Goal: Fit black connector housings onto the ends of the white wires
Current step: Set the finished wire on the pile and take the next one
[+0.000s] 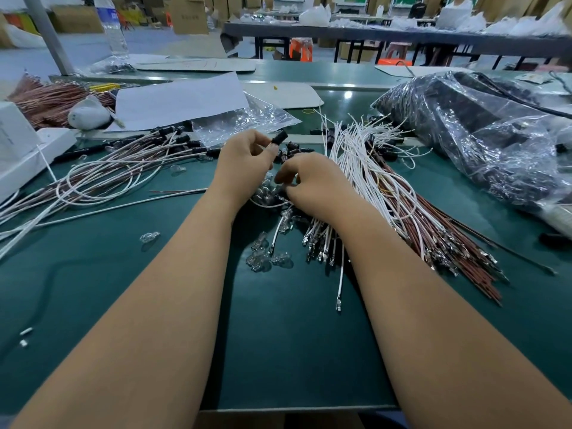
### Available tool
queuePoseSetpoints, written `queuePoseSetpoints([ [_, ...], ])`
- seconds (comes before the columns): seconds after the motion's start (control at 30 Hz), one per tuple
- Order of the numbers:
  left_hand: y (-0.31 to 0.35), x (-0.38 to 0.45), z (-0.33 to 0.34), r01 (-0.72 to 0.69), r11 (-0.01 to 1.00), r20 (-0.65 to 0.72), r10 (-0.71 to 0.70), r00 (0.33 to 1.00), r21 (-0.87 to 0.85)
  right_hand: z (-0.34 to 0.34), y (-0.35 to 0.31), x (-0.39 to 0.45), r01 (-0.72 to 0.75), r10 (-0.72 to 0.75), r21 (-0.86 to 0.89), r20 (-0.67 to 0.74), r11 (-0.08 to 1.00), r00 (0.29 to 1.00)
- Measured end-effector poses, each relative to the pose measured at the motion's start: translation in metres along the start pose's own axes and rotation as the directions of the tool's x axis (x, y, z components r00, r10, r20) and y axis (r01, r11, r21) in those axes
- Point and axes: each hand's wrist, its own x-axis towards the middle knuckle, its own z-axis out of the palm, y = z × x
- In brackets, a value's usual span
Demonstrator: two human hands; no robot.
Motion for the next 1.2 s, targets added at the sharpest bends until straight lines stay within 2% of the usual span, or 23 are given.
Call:
queuePoseSetpoints([
  [0.13,0.001,-0.001,0.0,-0.01,1.0,0.028,0.01,1.0,-0.002,0.002,0.002,0.003,-0.03,0.048,0.129,-0.139,0.991,0.989],
  [0.23,0.0,-0.001,0.001,0.005,1.0,0.06,-0.004,0.998,-0.016,-0.002,0.008,0.007,-0.092,0.188,0.331,-0.272,0.939,0.944],
  [0.4,0.001,-0.003,0.0,-0.004,1.0,0.125,0.007,0.992,-0.027,-0.009,0.016,0.006,-0.096,0.42,0.702,-0.306,0.706,0.854],
  [0.53,0.004,-0.005,0.0,-0.027,0.999,0.164,0.032,0.986,-0.036,-0.015,0.014,0.004,-0.071,0.513,0.896,-0.186,0.439,0.838],
  [0.6,0.005,-0.005,0.0,-0.033,0.999,0.17,0.038,0.985,-0.035,-0.016,0.014,0.004,-0.078,0.515,0.924,-0.136,0.374,0.846],
  [0.8,0.004,-0.006,0.002,-0.044,0.997,0.182,0.055,0.982,-0.067,-0.017,0.015,0.004,-0.147,0.517,0.914,-0.077,0.379,0.852],
  [1.2,0.006,-0.006,0.001,-0.049,0.997,0.153,0.058,0.987,-0.059,-0.016,0.016,0.005,-0.163,0.515,0.897,-0.082,0.412,0.853],
])
